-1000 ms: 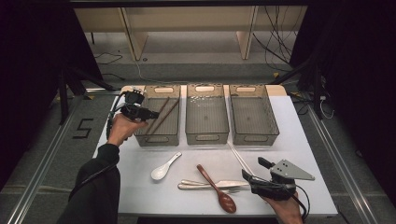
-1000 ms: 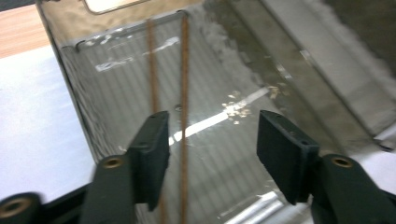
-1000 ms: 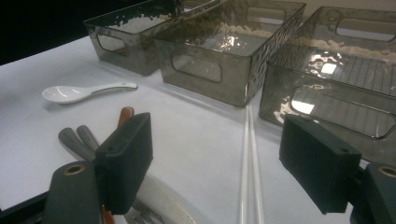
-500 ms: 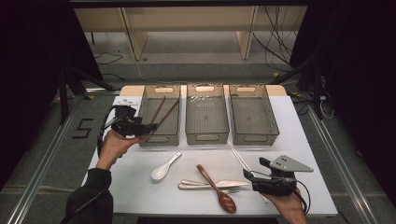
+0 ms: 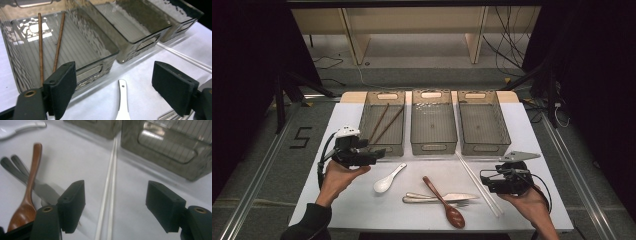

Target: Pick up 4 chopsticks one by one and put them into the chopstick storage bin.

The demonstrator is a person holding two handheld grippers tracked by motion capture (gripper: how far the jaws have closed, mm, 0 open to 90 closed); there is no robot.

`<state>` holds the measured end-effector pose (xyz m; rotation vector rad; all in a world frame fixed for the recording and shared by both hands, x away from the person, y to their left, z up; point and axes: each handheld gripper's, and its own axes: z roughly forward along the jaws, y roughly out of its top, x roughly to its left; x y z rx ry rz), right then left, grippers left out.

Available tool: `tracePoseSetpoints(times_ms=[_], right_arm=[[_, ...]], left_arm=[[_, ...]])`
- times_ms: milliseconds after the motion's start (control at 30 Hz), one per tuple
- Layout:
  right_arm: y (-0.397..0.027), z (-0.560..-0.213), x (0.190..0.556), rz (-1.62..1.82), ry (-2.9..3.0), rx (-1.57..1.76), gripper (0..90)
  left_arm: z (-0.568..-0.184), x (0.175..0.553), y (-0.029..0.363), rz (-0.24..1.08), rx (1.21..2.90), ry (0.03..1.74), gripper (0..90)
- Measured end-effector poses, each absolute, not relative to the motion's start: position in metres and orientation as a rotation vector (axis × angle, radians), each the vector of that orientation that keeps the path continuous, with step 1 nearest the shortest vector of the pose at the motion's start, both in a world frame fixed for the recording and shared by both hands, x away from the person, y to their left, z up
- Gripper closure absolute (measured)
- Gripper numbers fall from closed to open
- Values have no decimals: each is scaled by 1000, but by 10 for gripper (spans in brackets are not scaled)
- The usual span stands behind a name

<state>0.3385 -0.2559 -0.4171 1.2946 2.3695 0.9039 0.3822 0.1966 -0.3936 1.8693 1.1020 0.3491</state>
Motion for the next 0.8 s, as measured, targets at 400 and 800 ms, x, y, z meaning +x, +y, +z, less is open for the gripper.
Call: tracePoseSetpoints(times_ms=[400,800], right_arm=[[-244,-431,354,678,2554,1336,427],[-240,-439,365,523,2653,1333,538]], left_arm=[[-417,355,197,341,1826,1062,188],[-436,335,194,375,1862,1023,178]])
